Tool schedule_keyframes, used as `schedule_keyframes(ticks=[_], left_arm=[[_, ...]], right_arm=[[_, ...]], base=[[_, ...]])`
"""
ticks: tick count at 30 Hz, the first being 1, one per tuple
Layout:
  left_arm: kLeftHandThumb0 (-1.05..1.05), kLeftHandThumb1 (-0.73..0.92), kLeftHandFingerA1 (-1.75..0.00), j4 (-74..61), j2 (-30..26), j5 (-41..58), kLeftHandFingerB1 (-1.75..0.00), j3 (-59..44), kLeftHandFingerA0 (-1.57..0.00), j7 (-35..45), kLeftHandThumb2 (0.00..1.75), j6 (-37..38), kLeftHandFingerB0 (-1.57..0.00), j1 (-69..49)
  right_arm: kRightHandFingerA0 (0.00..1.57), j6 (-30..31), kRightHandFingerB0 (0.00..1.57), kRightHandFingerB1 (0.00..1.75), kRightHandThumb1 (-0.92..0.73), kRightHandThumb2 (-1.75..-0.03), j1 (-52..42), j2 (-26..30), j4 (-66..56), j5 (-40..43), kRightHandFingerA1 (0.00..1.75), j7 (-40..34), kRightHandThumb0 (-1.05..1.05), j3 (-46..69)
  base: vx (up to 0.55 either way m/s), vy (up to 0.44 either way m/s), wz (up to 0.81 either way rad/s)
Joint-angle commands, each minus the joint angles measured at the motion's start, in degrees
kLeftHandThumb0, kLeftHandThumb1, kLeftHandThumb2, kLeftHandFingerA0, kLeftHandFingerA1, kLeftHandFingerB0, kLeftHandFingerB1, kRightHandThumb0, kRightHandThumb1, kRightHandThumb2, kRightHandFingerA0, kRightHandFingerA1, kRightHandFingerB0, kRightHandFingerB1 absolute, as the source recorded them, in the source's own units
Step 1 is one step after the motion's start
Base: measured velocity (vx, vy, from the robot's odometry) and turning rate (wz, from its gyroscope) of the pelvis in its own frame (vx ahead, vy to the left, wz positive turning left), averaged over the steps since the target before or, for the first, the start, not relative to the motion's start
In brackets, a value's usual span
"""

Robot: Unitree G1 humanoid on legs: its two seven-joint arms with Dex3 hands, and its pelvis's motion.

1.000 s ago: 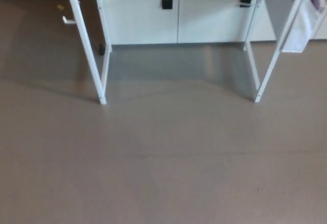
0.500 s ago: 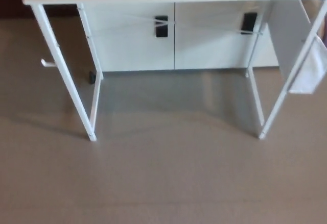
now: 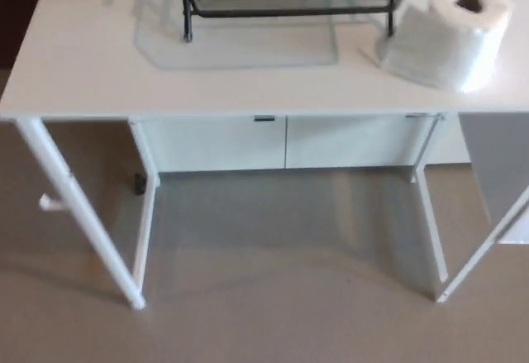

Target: The robot walks towards a desk on which a file tray is kept in the middle and a toilet paper roll is kept on its right. The robot uses its right hand to hook on finger in the gap of the roll and grabs it, lifts it and places it on the tray.

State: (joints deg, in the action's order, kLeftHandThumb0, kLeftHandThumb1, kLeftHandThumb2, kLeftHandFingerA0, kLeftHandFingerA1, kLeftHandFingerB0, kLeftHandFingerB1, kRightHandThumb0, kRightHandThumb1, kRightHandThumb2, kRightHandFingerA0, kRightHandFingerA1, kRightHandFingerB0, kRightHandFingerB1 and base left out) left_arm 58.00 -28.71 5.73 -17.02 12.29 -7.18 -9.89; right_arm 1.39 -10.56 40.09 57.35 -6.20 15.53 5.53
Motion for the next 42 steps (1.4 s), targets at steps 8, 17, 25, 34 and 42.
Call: schedule_keyframes(ticks=[8,17,25,34,42], left_arm=[[-0.93,0.70,-0.75,-1.2,-0.2,0.8,-0.61,-1.1,-0.24,0.2,1.15,-1.4,-0.05,-0.7],[-0.90,0.72,-0.75,0.0,-0.7,-0.4,-0.59,0.3,-0.26,-0.5,1.18,-0.5,-0.03,-0.1],[-0.91,0.70,-0.77,-2.7,0.0,1.5,-0.61,-2.4,-0.25,-0.2,1.15,-1.0,-0.03,-1.1],[-0.92,0.90,-0.82,0.7,-1.3,1.3,-0.66,-3.4,-0.09,-0.4,0.70,-0.4,-0.04,0.8],[-0.90,0.92,-0.97,2.9,-0.7,2.1,-0.71,-4.5,-0.10,-1.1,0.68,1.5,0.00,1.5]], right_arm=[[0.00,0.4,0.06,0.25,-0.52,-0.91,-1.0,0.2,-0.9,1.7,0.20,2.3,-0.73,2.2],[0.05,0.0,0.09,0.22,-0.64,-0.62,-1.4,-0.9,-2.0,2.5,0.18,1.1,-0.68,4.1],[0.04,-0.7,0.08,0.29,-0.49,-0.85,0.0,-0.8,-0.4,2.9,0.24,0.7,-0.70,4.2],[0.03,-0.6,0.01,0.26,-0.53,-0.90,0.3,0.1,0.7,0.4,0.42,0.2,-0.75,2.7],[0.07,-0.8,0.08,0.21,-0.51,-0.86,2.7,0.3,3.8,2.8,0.28,1.6,-0.79,3.9]], base=[[0.47,0.009,0.04],[0.44,-0.117,0.26],[0.17,0.085,-0.13],[0.01,0.117,-0.08],[-0.12,-0.109,0.06]])
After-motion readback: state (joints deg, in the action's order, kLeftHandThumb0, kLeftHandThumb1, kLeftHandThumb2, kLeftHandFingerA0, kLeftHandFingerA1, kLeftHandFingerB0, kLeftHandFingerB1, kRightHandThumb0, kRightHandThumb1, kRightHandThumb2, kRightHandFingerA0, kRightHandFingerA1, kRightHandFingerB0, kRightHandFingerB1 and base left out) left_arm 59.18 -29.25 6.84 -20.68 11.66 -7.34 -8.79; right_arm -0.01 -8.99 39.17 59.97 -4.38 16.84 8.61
